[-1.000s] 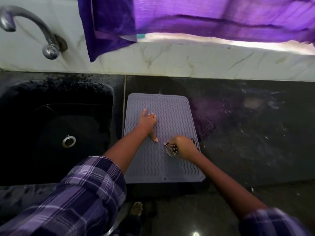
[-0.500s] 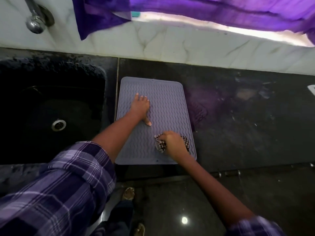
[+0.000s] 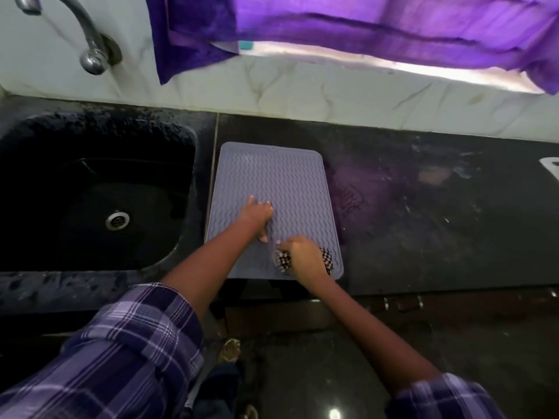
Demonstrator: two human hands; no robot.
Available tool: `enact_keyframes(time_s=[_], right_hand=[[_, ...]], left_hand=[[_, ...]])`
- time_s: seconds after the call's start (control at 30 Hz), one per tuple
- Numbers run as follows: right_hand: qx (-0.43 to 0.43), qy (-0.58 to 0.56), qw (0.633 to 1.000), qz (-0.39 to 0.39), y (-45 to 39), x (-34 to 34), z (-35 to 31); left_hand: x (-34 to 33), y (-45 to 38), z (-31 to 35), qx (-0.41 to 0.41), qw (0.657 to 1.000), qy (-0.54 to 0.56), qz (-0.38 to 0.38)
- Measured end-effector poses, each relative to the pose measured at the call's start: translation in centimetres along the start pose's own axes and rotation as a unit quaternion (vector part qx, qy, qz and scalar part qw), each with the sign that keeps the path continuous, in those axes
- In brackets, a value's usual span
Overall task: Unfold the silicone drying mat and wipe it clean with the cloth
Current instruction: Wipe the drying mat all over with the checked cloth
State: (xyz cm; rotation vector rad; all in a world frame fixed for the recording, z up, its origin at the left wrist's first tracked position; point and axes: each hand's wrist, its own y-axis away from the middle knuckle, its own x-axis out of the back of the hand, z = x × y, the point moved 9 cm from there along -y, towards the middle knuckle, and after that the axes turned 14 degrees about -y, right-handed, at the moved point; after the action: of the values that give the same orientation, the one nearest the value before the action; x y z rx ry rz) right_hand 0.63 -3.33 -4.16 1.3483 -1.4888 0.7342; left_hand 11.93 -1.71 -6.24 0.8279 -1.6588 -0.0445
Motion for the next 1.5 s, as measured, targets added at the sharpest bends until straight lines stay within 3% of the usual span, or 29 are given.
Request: enact_keyframes(time_s=[0.1, 0.23, 0.37, 0.43, 0.5, 0.53, 0.6, 0.67, 0.7, 0.77, 0.8, 0.87, 0.93, 0.97, 1.0, 1.07, 1.13, 1.2, 1.3, 1.37, 1.5], right_hand=[[-0.014, 0.008, 0.996, -0.086, 0.7, -0.2, 0.0], [-0.073, -0.079, 0.994, -0.005, -2.5, 3.3, 0.7], [-0.005, 0.017, 1.000, -0.002, -0.1, 0.4, -1.2], [-0.016, -0.050, 0.997, -0.051, 0.8, 0.4, -0.1], [-0.065, -0.219, 0.971, -0.063, 0.9, 2.5, 2.2], [-0.102, -0.329, 0.938, -0.034, 1.0, 4.0, 3.6], [-0.172, -0.561, 0.807, 0.069, 1.8, 6.8, 6.3], [-0.159, -0.749, 0.632, 0.117, 2.3, 8.1, 7.1], [-0.142, -0.799, 0.571, 0.124, 2.5, 8.6, 7.0], [-0.133, -0.837, 0.513, 0.134, 2.8, 9.2, 7.2], [-0.134, -0.843, 0.503, 0.138, 2.9, 9.2, 7.3], [-0.142, -0.846, 0.492, 0.146, 3.0, 8.6, 7.7], [-0.177, -0.824, 0.508, 0.176, 3.2, 7.9, 8.6], [-0.210, -0.788, 0.542, 0.201, 3.6, 7.5, 9.5], [-0.244, -0.729, 0.597, 0.230, 4.3, 7.6, 10.5], [-0.253, -0.588, 0.717, 0.275, 5.1, 9.0, 11.6], [-0.177, -0.526, 0.792, 0.255, 4.0, 10.5, 10.3], [-0.094, -0.515, 0.836, 0.167, 1.8, 10.8, 7.2], [-0.062, -0.432, 0.896, 0.089, -0.2, 10.4, 4.6], [-0.066, -0.391, 0.914, 0.082, -1.0, 10.7, 5.1], [-0.071, -0.361, 0.930, -0.018, -2.8, 11.4, 5.0]], left_hand=[[-0.1, 0.2, 0.0, 0.009, 1.000, -0.010, -0.004], [0.0, 0.1, 0.1, 0.027, 1.000, -0.016, 0.003], [0.3, 0.2, 0.3, 0.021, 0.999, -0.025, -0.005], [0.5, 0.6, 0.3, 0.013, 1.000, -0.010, -0.012], [1.1, 1.5, 0.2, 0.016, 0.999, 0.037, -0.018], [1.5, 2.2, 0.2, 0.024, 0.996, 0.089, -0.018], [2.5, 3.5, 0.0, 0.037, 0.961, 0.275, -0.009], [3.9, 4.6, 0.9, 0.016, 0.871, 0.491, -0.001], [4.7, 5.2, 1.7, -0.005, 0.817, 0.577, -0.021], [6.1, 6.2, 3.7, -0.043, 0.731, 0.677, -0.077], [6.8, 6.6, 4.5, -0.058, 0.713, 0.692, -0.095], [7.9, 6.9, 5.2, -0.065, 0.723, 0.681, -0.097], [8.4, 6.5, 4.6, -0.035, 0.745, 0.664, -0.056], [8.6, 6.3, 4.1, -0.018, 0.766, 0.641, -0.034], [9.0, 6.3, 3.4, -0.004, 0.812, 0.584, -0.005], [10.4, 6.0, 2.1, 0.016, 0.932, 0.359, 0.054], [12.1, 6.0, 1.8, 0.022, 0.976, 0.191, 0.101], [13.7, 5.8, 1.8, 0.007, 0.975, 0.172, 0.137], [15.9, 5.8, 0.5, -0.027, 0.944, 0.282, 0.168], [16.4, 5.9, -1.1, -0.049, 0.916, 0.365, 0.162], [14.7, 5.4, -2.9, -0.070, 0.885, 0.453, 0.085]])
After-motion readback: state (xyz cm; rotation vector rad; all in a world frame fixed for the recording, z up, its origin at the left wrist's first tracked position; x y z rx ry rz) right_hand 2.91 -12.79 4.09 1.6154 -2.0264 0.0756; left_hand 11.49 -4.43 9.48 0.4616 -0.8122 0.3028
